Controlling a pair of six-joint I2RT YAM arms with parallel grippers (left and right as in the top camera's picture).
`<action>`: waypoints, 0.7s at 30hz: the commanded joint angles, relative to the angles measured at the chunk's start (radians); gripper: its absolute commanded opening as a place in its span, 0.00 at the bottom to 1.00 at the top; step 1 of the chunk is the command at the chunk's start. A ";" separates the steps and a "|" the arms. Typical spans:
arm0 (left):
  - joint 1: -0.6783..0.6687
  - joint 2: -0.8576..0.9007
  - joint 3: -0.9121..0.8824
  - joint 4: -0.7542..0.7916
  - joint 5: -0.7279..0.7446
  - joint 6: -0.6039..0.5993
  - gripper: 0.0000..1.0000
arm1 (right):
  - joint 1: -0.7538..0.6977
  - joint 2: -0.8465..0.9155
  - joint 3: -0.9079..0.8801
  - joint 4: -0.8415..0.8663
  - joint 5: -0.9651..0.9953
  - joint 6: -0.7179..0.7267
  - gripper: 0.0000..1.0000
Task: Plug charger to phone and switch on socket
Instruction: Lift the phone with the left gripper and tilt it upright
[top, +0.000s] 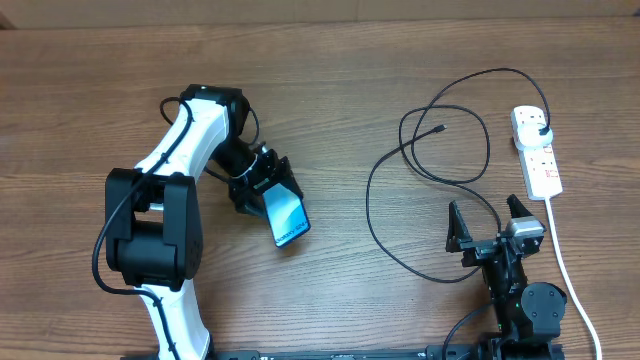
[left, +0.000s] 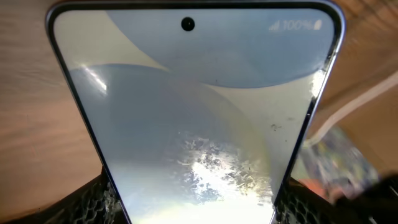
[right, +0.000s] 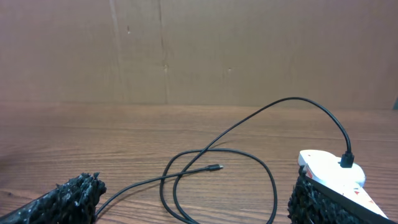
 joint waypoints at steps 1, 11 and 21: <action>-0.001 -0.001 0.029 -0.031 0.207 0.100 0.68 | 0.004 -0.011 -0.010 0.005 0.010 -0.002 1.00; 0.000 -0.001 0.029 -0.153 0.399 0.274 0.69 | 0.004 -0.011 -0.010 0.005 0.010 -0.002 1.00; -0.001 -0.001 0.029 -0.214 0.410 0.322 0.69 | 0.004 -0.011 -0.010 0.005 0.010 -0.002 1.00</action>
